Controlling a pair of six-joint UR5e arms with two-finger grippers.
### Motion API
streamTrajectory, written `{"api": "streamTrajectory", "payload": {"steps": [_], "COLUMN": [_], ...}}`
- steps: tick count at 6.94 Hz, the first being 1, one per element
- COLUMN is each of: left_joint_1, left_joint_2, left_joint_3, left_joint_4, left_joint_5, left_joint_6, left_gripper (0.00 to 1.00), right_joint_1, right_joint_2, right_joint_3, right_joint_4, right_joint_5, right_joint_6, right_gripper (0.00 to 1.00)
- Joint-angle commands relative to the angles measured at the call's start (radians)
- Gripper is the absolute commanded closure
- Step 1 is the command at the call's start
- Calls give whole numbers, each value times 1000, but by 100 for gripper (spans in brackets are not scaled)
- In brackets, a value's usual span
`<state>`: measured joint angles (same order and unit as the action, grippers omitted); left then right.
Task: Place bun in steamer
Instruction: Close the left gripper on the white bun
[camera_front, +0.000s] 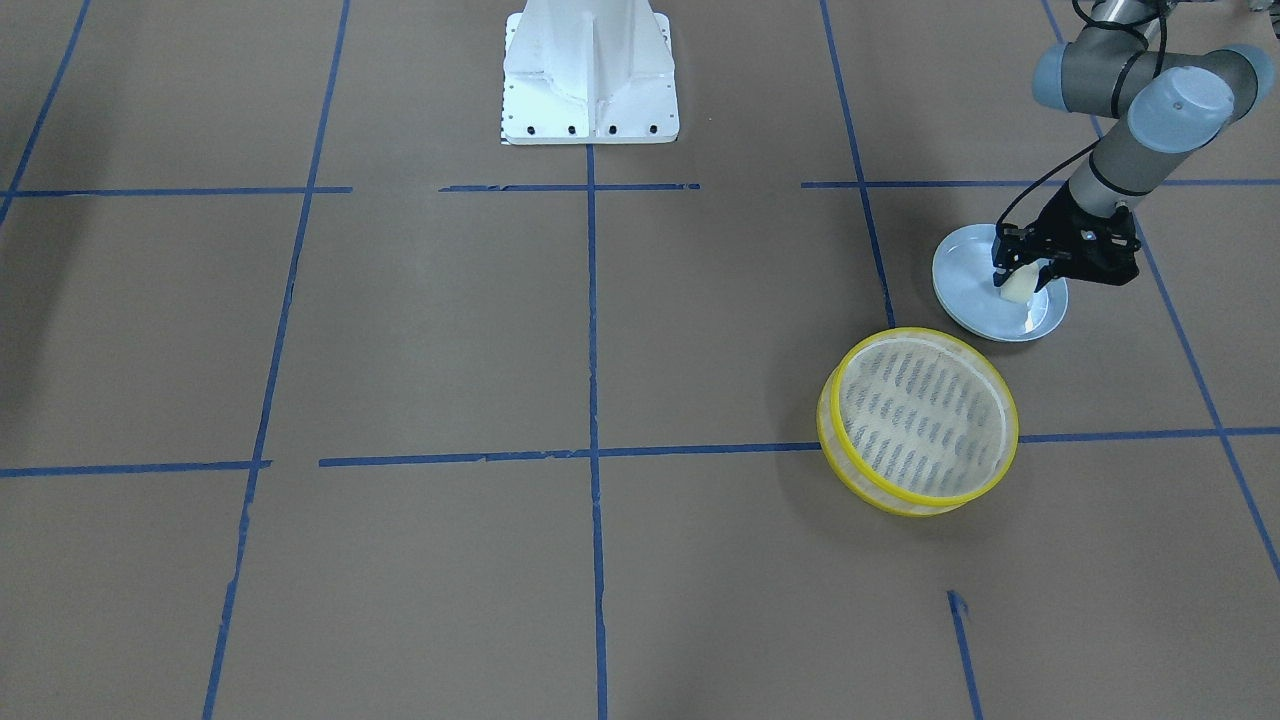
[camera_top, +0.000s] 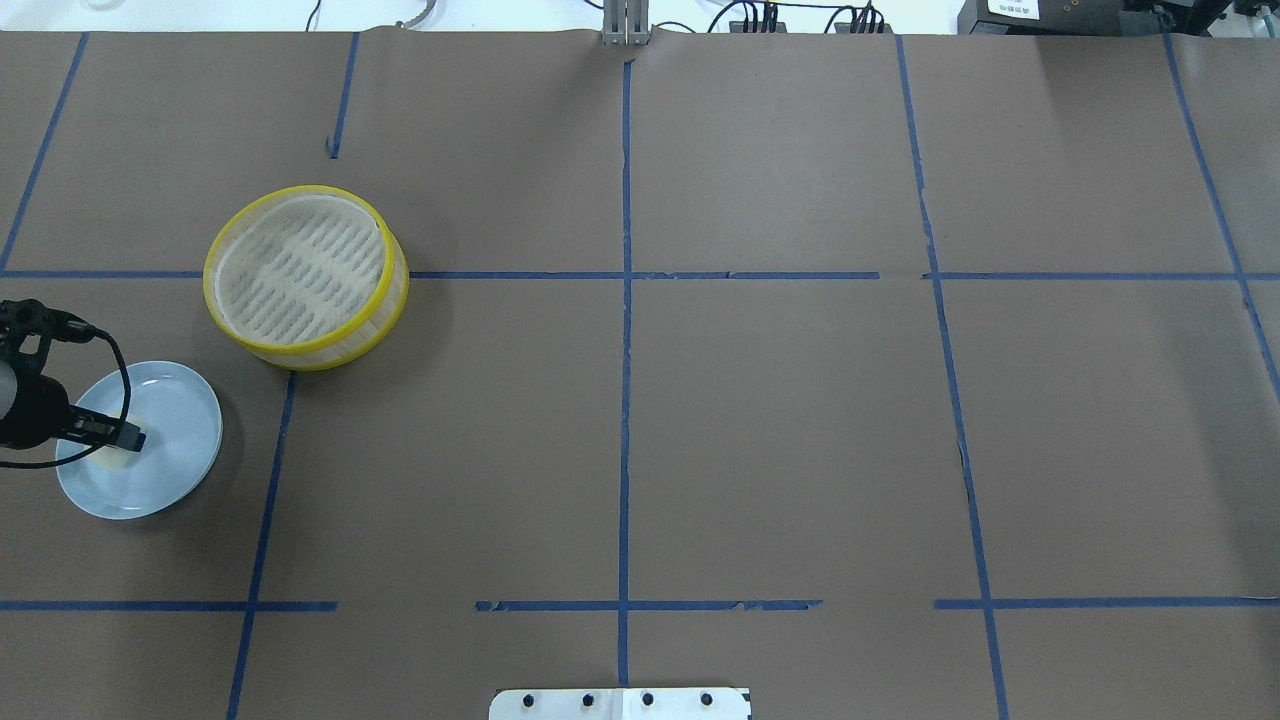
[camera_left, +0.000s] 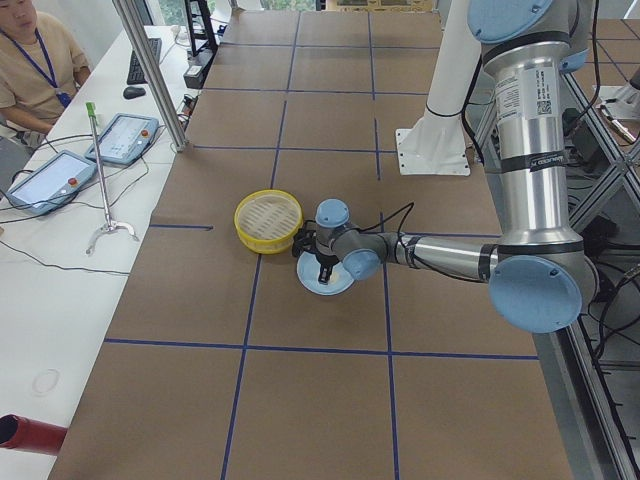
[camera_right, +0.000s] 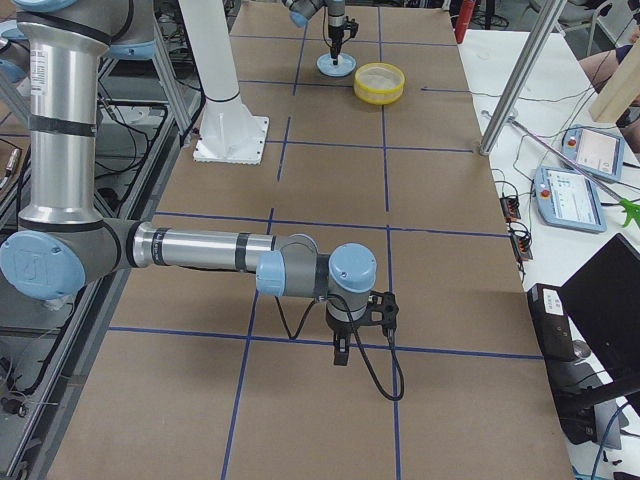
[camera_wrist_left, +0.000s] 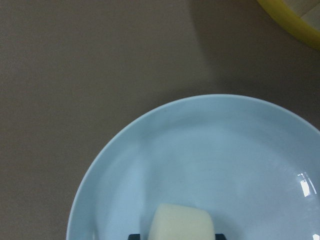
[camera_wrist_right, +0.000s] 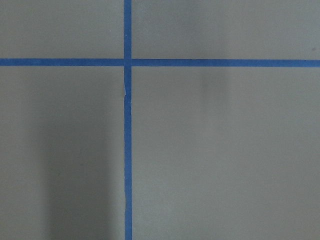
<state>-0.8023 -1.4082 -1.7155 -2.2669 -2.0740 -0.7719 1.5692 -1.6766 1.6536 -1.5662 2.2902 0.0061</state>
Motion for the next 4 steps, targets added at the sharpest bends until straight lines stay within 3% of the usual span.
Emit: {"api": "streamTrajectory", "payload": {"steps": [1, 4], "left_joint_1": [0, -11], "left_joint_2": [0, -1], "left_joint_3": [-1, -68], "left_joint_4": [1, 7], "left_joint_5": [0, -8], "left_joint_6": [-6, -10], "left_gripper": [59, 63], "right_joint_1": [0, 0], "right_joint_2": [0, 0], "right_joint_3": [0, 0], "right_joint_4": [0, 0], "right_joint_5": [0, 0], "right_joint_6": [0, 0], "right_gripper": [0, 0]}}
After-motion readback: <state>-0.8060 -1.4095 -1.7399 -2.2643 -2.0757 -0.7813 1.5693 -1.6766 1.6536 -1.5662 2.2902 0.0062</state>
